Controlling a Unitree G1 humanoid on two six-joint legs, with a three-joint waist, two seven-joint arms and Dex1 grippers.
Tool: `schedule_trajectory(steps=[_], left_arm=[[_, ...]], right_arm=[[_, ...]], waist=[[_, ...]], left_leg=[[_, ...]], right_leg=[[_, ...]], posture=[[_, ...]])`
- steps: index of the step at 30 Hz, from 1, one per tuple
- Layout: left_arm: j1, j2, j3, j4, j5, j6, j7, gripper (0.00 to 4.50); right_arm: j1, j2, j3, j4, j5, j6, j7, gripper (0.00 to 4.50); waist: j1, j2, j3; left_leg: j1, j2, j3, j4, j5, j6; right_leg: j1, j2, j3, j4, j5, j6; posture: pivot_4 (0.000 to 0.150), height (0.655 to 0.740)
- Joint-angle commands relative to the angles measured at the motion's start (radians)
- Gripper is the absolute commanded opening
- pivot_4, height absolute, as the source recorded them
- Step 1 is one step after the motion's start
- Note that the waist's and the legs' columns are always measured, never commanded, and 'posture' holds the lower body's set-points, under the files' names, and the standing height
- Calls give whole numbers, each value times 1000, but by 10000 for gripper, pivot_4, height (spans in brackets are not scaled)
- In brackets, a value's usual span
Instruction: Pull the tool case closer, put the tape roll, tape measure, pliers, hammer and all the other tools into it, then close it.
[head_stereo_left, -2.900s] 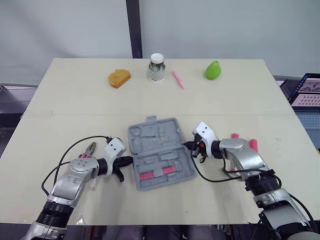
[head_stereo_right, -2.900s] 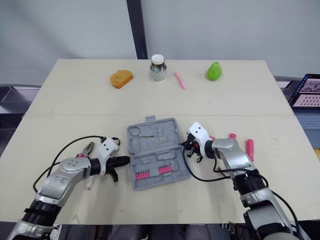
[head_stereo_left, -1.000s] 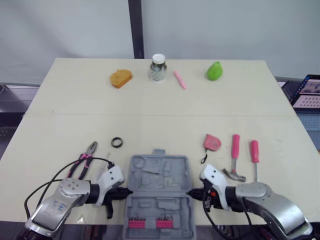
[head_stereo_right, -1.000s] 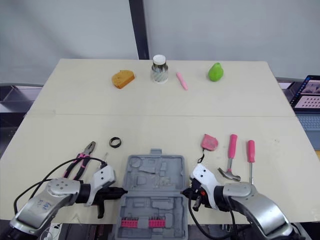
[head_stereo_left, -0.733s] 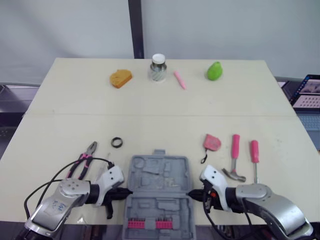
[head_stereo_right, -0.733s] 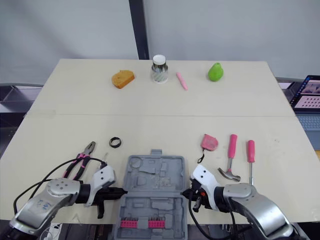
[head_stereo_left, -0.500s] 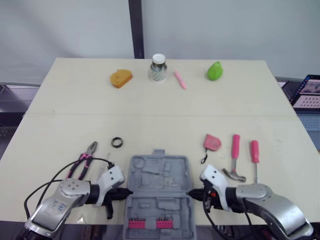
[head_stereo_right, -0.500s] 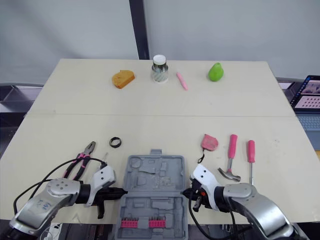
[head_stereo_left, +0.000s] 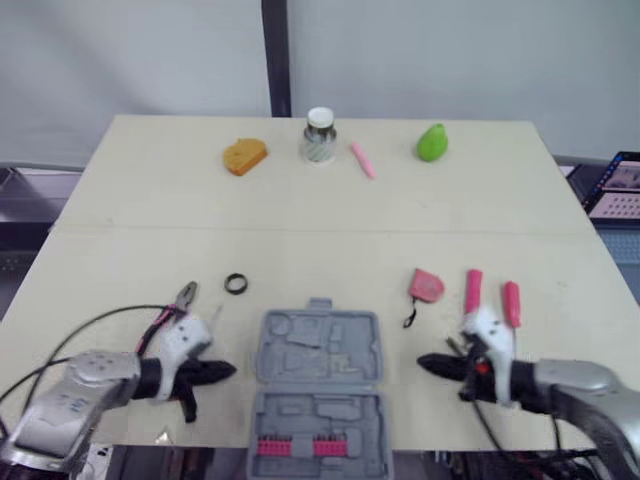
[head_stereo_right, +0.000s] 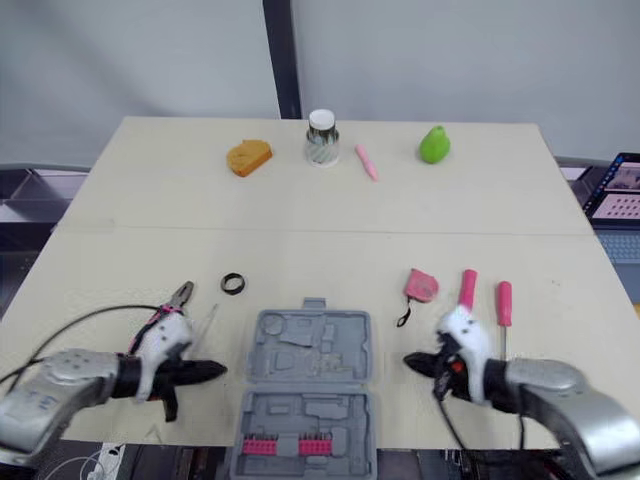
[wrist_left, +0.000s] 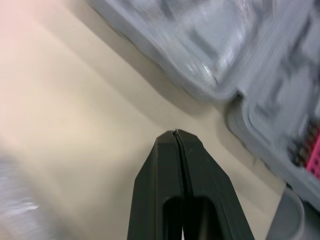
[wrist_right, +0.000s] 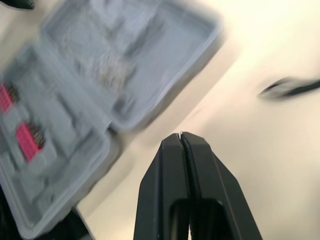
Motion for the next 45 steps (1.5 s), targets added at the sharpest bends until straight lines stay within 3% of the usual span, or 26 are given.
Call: schedule_trajectory(steps=[1,2,5,10,11,12,21,23,27,32,37,40,42,45], left_arm=[[-15,28,228,83,-86,30,-18,443],[-15,34,263,113,-89,25,-19,443],[-1,57,354,334,-13,-102,-2,8702],[-28,70,416,616,69,-289,61,34873],[-35,70,423,656,76,-316,69,39033],[-38,71,426,683,80,-334,72,44617],[-37,83,395,800,126,-448,71,44617],[-42,71,370,781,134,-468,68,44617],[-84,34,260,612,93,-462,-6,44617],[-212,-15,57,460,90,-443,-90,44617],[-362,-41,-99,567,186,-573,-144,44617],[-465,-65,-162,670,228,-634,-167,35919],[-514,-81,-193,720,249,-661,-178,25854],[-558,-90,-223,779,274,-703,-200,25854]], right_arm=[[53,-66,-213,140,35,-74,122,721],[62,-78,-243,179,36,-87,138,721],[43,-111,-322,420,-12,-179,152,13749],[-54,-124,-358,759,-94,-370,119,40114],[-62,-126,-352,805,-114,-407,117,44229],[-72,-126,-347,841,-125,-434,121,45000],[-111,-125,-324,930,-143,-508,131,45000],[-92,-111,-333,831,-95,-463,154,45000],[-94,-91,-295,434,107,-255,148,45000],[-265,-79,-47,87,220,-112,85,45000],[-430,-49,200,-27,185,-83,70,45000],[-499,-22,304,-32,135,-85,54,45000],[-524,-7,353,-24,95,-91,39,45000],[-544,10,408,-17,36,-101,16,45000]], waist=[[1,0,0],[0,0,0],[-6,0,0],[-16,0,0],[-19,0,0],[-18,0,0],[-28,0,0],[-31,0,0],[-31,1,0],[-28,1,0],[-25,0,1],[-24,0,1],[-23,0,0],[-23,-1,0]], left_leg=[[0,0,0,0,0,0],[0,0,0,0,0,0],[2,0,2,-2,0,0],[3,1,6,-4,-1,0],[3,1,6,-4,-1,0],[3,1,6,-4,-1,0],[3,2,6,-3,-1,-1],[3,2,6,-4,-1,-1],[3,3,6,-3,-2,-2],[3,5,5,0,-2,-3],[-2,5,7,-1,-4,-3],[-4,5,9,2,-4,-3],[-4,5,9,4,-4,-3],[-4,5,9,5,-4,-3]], right_leg=[[0,0,0,0,0,0],[0,0,0,0,0,0],[0,1,0,-1,0,0],[-2,1,1,0,0,0],[-2,1,2,-1,0,0],[-2,1,2,0,0,0],[-2,1,2,0,0,0],[-2,1,2,0,0,0],[-2,1,2,1,0,0],[-2,3,2,3,1,-2],[-8,4,0,3,1,-2],[-11,4,0,4,1,-2],[-11,4,1,7,1,-2],[-12,3,1,9,1,-2]], posture=[[1500,7400],[1500,7400],[1500,7400],[1500,7400],[1500,7400],[1500,7400],[1500,7400],[1500,7400],[1500,7400],[1500,7400],[1500,7400],[1500,7400],[1500,7400],[1500,7400]])
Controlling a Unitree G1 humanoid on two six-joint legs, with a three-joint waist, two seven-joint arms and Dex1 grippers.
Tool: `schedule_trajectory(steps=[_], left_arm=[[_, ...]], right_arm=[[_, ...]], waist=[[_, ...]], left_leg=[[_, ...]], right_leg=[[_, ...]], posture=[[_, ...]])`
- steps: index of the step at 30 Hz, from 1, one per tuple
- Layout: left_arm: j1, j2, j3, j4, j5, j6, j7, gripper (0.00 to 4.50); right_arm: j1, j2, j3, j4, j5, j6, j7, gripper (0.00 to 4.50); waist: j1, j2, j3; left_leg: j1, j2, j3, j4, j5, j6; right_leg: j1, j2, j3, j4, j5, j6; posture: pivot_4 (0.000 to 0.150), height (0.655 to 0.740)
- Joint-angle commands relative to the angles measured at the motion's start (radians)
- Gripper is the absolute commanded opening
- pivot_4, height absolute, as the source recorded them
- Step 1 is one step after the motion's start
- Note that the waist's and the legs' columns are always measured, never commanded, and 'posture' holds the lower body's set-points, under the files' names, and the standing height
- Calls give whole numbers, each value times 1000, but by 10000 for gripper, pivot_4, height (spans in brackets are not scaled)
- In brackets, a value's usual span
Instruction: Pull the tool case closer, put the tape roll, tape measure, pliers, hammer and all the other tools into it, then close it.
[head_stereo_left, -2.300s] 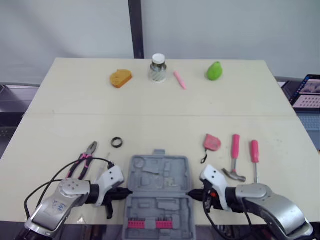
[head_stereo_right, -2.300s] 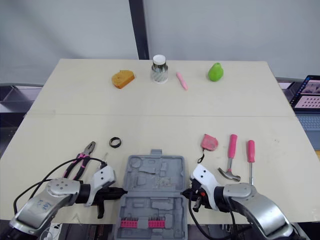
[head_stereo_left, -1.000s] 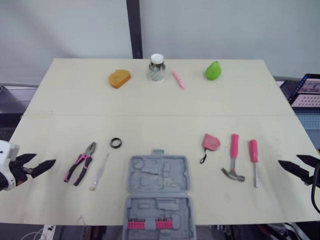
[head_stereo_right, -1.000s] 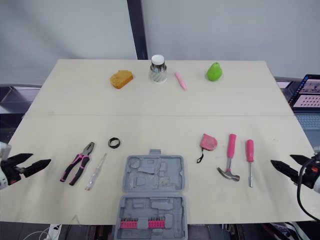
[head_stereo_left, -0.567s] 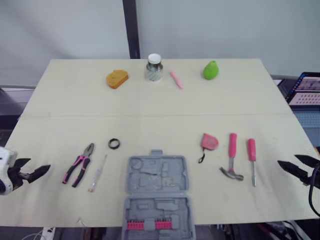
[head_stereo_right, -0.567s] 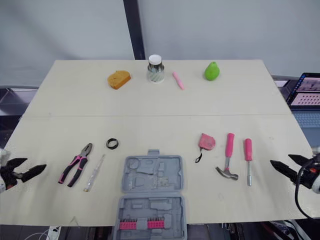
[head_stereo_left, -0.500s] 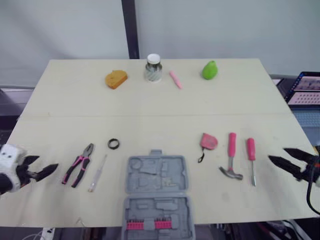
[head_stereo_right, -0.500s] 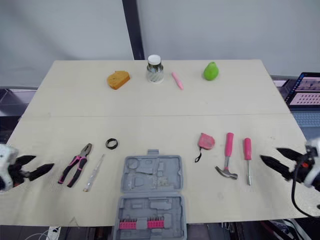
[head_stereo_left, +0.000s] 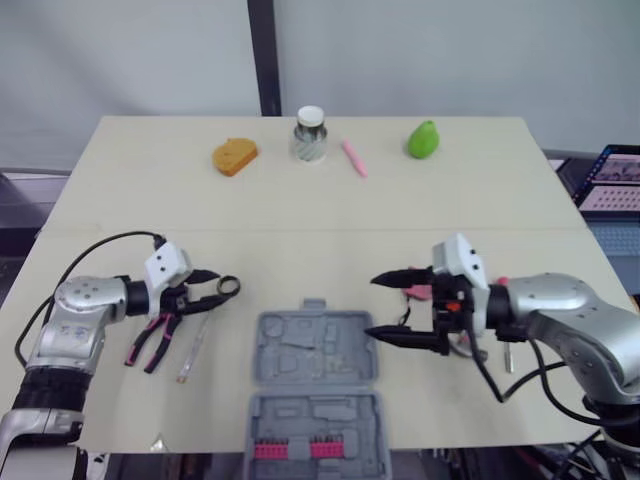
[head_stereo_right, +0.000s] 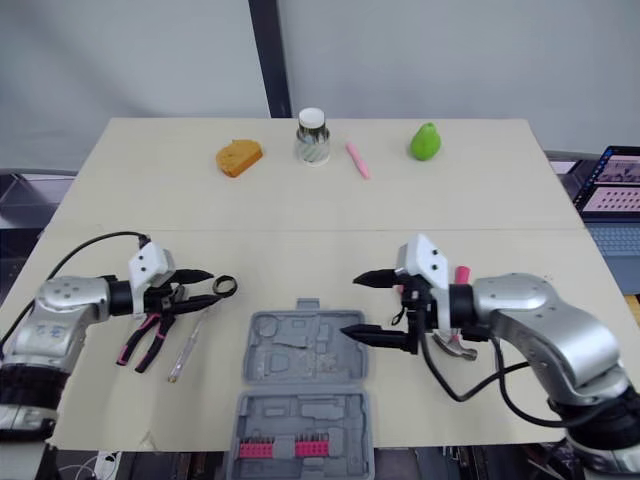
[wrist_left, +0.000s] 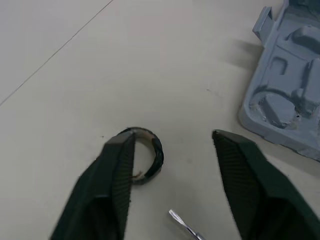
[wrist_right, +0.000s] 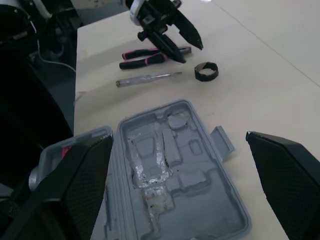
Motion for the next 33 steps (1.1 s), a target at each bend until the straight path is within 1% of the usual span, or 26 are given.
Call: schedule_trajectory(steps=[1,6,8,10,18,25,33], left_arm=[[-41,-2,-27,62,35,-60,-28,25854],[-97,-12,-53,186,89,-138,-22,25854],[-119,-20,-56,220,94,-155,-30,20503],[-135,-25,-59,237,95,-157,-40,12665],[-137,-26,-71,228,105,-146,-60,12665],[-150,-31,-91,265,161,-177,-31,12665],[-177,-50,-99,306,175,-188,-20,12665]], right_arm=[[-20,16,39,-17,-59,-23,-31,45000],[-20,55,73,-21,-114,-16,-80,45000],[-18,77,78,-23,-121,-14,-98,45000],[-15,96,79,-28,-125,-8,-111,45000],[2,124,86,-48,-123,1,-135,45000],[1,136,87,-46,-123,1,-140,45000],[5,147,85,-48,-119,5,-145,45000]], waist=[[0,0,0],[-5,0,0],[-5,0,0],[-5,0,0],[-7,0,0],[-6,-1,0],[-7,-1,0]], left_leg=[[0,0,0,0,0,0],[-1,1,2,0,0,0],[-1,1,2,0,0,0],[-1,1,2,1,0,0],[-1,1,2,1,0,1],[-1,1,2,2,0,1],[-1,1,2,2,0,1]], right_leg=[[-1,0,0,1,0,0],[-3,0,0,4,0,0],[-3,0,0,4,0,0],[-3,0,0,4,0,0],[-4,0,0,5,0,0],[-4,0,0,5,0,0],[-4,0,0,6,0,0]], posture=[[1500,7400],[1500,7400],[1500,7400],[1500,7400],[1500,7400],[1500,7400],[1500,7400]])
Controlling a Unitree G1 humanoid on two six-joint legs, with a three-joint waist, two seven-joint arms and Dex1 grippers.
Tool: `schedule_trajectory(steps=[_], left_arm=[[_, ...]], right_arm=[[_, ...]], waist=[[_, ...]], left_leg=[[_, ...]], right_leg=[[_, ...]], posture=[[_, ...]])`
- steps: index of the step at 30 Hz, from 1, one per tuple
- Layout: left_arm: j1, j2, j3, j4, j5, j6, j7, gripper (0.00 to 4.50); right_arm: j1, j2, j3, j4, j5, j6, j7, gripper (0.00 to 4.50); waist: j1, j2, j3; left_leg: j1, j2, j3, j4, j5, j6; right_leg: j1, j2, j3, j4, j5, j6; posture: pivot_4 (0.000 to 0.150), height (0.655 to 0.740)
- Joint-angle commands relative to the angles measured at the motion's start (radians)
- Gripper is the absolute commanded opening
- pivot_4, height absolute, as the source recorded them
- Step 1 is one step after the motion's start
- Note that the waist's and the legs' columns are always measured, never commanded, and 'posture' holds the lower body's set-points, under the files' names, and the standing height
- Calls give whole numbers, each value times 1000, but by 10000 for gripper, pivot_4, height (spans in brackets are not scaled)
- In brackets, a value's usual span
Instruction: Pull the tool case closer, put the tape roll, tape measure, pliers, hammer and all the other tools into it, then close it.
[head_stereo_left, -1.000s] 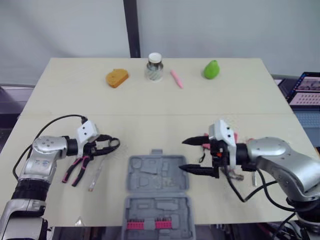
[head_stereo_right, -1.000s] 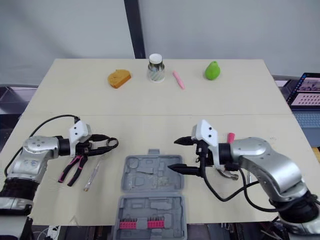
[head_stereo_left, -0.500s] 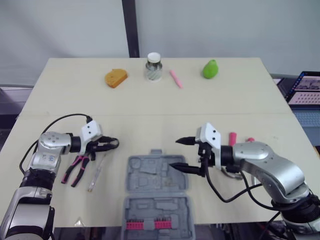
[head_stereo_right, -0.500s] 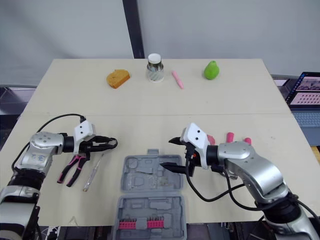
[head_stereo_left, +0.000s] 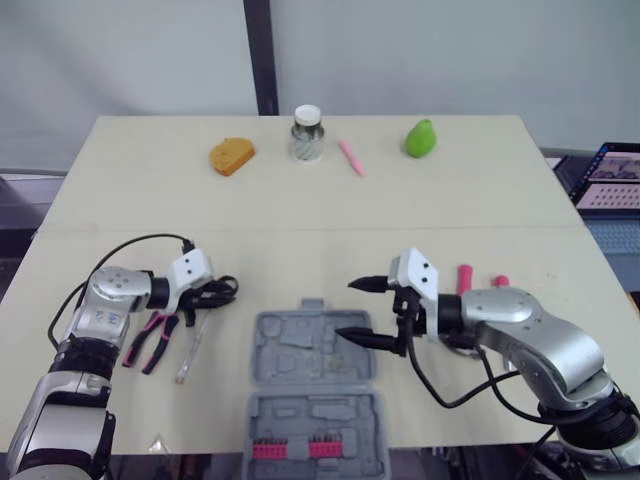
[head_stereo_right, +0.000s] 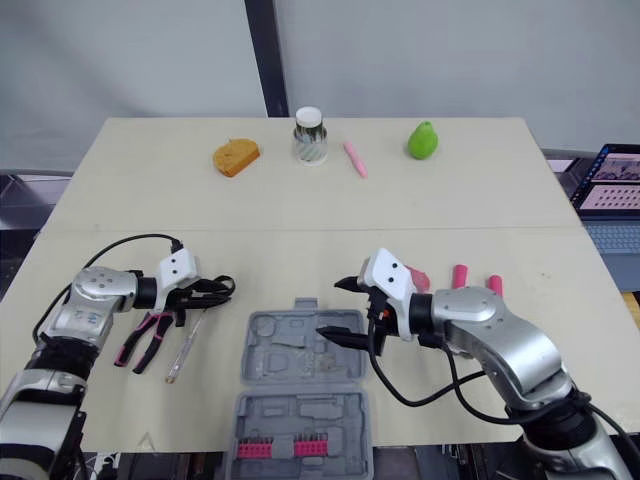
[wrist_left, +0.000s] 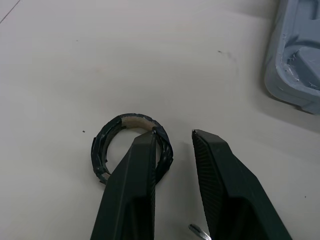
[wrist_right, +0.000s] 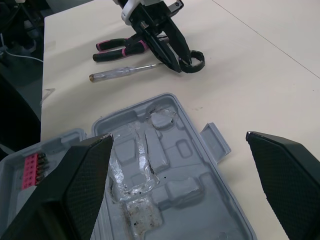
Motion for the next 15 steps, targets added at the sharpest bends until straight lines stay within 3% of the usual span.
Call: schedule_trajectory(steps=[1,15], left_arm=[[-25,5,5,19,12,-28,8,12665],[-28,2,4,60,31,-56,9,12665]], right_arm=[[1,5,-13,-43,8,0,-12,45000],[17,9,-20,-57,16,5,-19,45000]], waist=[[0,0,0],[0,0,0]], left_leg=[[0,0,0,0,0,0],[0,0,0,0,0,0]], right_leg=[[0,0,0,0,0,0],[0,0,0,0,0,0]], posture=[[1500,7400],[1500,7400]])
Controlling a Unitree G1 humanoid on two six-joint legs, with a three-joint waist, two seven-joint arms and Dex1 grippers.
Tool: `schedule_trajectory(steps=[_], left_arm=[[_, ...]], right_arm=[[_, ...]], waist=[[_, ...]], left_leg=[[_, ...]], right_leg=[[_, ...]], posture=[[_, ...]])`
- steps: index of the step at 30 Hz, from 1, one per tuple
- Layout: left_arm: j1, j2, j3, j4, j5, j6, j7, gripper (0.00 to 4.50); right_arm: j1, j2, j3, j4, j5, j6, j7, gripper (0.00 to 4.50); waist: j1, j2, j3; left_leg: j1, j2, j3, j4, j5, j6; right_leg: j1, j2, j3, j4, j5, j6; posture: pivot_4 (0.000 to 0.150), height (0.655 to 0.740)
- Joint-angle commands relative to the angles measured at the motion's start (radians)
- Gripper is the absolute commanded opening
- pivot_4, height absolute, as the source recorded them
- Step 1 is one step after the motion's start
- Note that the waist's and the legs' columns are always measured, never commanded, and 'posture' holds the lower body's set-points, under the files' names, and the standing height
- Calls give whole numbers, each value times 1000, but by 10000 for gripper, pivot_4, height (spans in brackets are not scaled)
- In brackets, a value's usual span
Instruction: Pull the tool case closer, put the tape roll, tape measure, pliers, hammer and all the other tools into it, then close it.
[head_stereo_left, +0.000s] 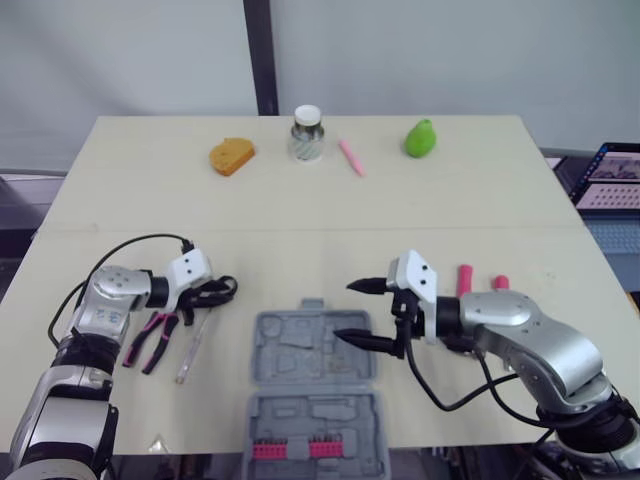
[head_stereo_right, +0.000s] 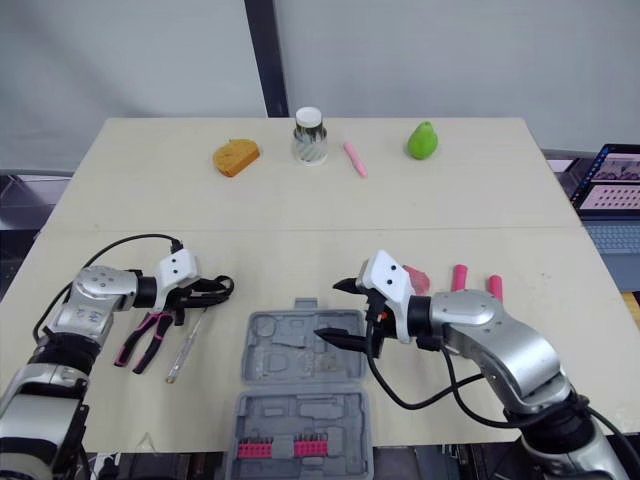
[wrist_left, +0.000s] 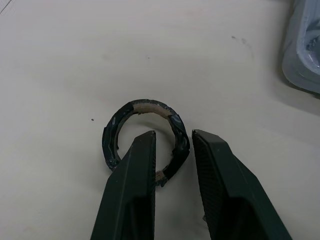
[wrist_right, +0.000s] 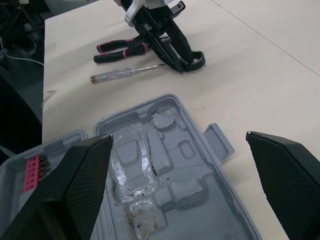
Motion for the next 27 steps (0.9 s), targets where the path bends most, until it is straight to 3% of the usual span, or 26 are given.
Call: schedule_trajectory(steps=[1,20,24,27], left_arm=[[-1,3,6,-21,-1,-8,-1,12665],[16,3,17,-44,-19,3,-16,12665],[13,3,19,-38,-20,1,-14,404],[12,4,21,-34,-21,-2,-12,404]], right_arm=[[4,4,-20,-40,14,-2,-8,45000],[0,11,-19,-38,17,8,-8,45000],[1,12,-18,-40,19,11,-8,45000],[2,12,-18,-41,21,11,-8,45000]], waist=[[0,0,0],[-1,0,0],[-1,0,0],[-1,0,0]], left_leg=[[0,0,0,0,0,0],[0,0,0,0,0,0],[0,0,0,0,0,0],[0,0,0,0,0,0]], right_leg=[[0,0,0,0,0,0],[0,0,0,0,0,0],[0,0,0,0,0,0],[0,0,0,0,0,0]], posture=[[1500,7400],[1500,7400],[1500,7400],[1500,7400]])
